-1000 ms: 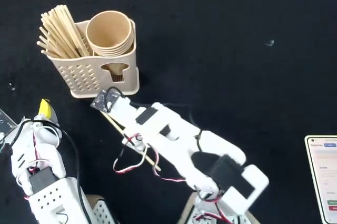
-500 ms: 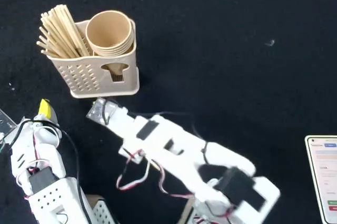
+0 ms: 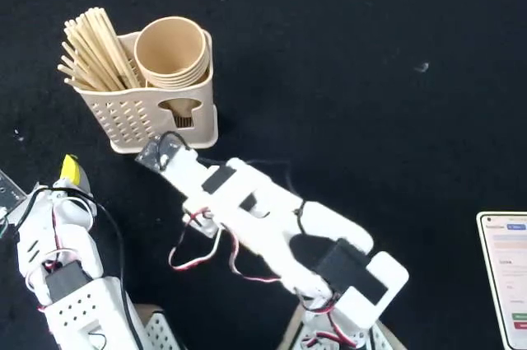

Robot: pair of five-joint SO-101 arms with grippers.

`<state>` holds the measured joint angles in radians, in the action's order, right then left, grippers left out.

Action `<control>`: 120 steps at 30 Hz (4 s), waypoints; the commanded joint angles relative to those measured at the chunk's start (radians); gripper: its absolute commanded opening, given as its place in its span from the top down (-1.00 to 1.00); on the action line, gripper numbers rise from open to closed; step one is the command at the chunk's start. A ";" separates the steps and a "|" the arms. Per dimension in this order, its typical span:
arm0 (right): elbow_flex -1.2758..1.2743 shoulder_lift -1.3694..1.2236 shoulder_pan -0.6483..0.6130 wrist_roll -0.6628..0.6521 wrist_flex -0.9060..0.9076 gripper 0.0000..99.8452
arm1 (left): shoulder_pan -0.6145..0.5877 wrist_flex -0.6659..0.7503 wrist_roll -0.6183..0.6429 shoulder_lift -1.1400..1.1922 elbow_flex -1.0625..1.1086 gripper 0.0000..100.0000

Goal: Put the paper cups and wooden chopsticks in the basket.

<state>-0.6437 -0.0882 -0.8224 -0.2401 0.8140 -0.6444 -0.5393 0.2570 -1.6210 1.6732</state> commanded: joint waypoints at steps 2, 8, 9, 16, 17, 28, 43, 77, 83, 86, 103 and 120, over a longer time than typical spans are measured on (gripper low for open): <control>0.013 -0.002 -0.023 -0.040 0.026 0.98 | 0.002 0.002 -0.011 -0.012 -0.021 0.53; -0.022 0.272 -0.021 -0.037 0.172 0.98 | 0.007 0.002 -0.011 -0.012 -0.021 0.53; -0.041 0.337 -0.021 -0.034 0.189 0.98 | 0.008 0.002 -0.011 -0.012 -0.021 0.53; -0.071 0.782 -0.023 -0.034 0.296 0.98 | 0.010 0.003 -0.011 -0.012 -0.021 0.53; -0.059 0.849 -0.032 -0.031 0.301 0.98 | 0.010 0.003 -0.011 -0.012 -0.021 0.53; 0.039 1.142 -0.054 0.141 -0.285 0.98 | 0.010 0.003 -0.011 -0.012 -0.021 0.53; 0.225 0.512 -0.048 0.172 -1.086 0.98 | 0.008 0.003 -0.011 -0.012 -0.016 0.53; 0.076 0.911 -0.058 0.172 0.364 0.57 | -0.133 -0.264 -0.192 0.014 -0.372 0.52; -0.226 0.911 -0.064 0.180 0.133 0.60 | -0.137 -0.173 -0.192 0.192 -0.372 0.52; -0.340 0.911 -0.066 0.181 0.021 0.61 | -0.151 -0.153 -0.192 0.347 -0.479 0.52; -0.507 0.905 -0.066 0.183 -0.106 0.61 | -0.110 -0.163 -0.089 1.734 -1.572 0.39; -0.522 0.905 -0.064 0.172 -0.107 0.61 | -0.082 -0.163 -0.086 2.521 -2.338 0.40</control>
<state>-1.1715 0.7956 -0.8761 -0.0667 0.7265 -0.7334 -0.7158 0.1603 0.8247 -0.4948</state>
